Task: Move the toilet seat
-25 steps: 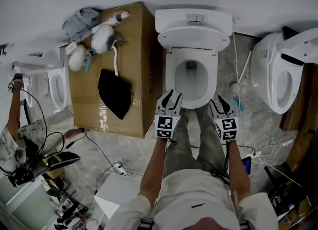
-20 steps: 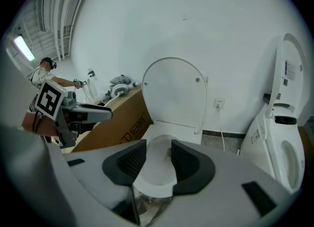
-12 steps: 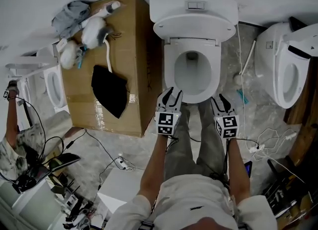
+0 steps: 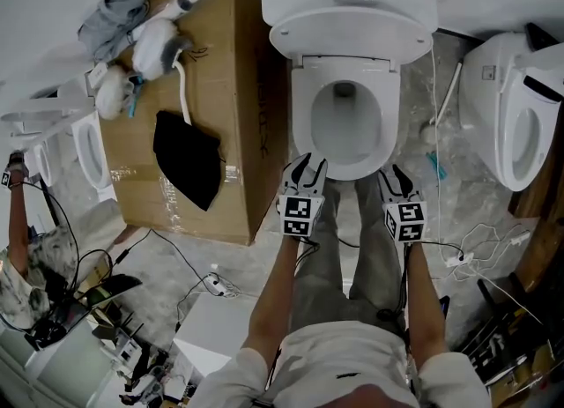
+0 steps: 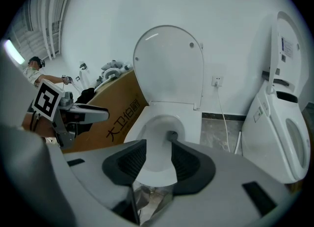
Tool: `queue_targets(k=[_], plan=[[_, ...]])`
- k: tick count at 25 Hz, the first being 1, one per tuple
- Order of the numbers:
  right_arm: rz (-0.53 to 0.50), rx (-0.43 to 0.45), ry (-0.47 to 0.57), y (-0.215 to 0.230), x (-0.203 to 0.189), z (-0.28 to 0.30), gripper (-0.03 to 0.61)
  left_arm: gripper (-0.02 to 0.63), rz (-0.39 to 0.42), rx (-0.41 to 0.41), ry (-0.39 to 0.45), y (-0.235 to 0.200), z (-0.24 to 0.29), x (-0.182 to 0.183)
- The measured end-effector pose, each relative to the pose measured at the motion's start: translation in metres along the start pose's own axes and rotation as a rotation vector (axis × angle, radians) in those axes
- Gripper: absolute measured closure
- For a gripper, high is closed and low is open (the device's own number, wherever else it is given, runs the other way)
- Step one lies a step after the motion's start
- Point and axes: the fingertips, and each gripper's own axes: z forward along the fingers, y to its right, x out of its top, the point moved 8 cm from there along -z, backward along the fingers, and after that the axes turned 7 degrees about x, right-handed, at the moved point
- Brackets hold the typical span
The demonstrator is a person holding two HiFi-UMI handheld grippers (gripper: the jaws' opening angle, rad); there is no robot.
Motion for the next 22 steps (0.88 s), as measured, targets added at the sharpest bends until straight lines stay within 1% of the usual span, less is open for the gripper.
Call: queue_targets(k=[7,15,20,22], plan=[[0.026,-0.01,-0.023,0.006,-0.022,0.022,0.405,0.449,-0.014,0.008,-0.04,-0.009,0.016,-0.029],[0.07,-0.02,-0.044,0.018,-0.046,0.043,0.385,0.449,-0.019,0.012,-0.1,-0.01,0.04,-0.063],[0.131,-0.023,-0.046,0.028,-0.063,0.058,0.37,0.448,-0.057,0.03,-0.151,-0.016,0.055,-0.091],[0.146,-0.032,-0.056,0.032,-0.071,0.064,0.357,0.431,-0.067,0.037,-0.163,-0.019,0.058,-0.097]])
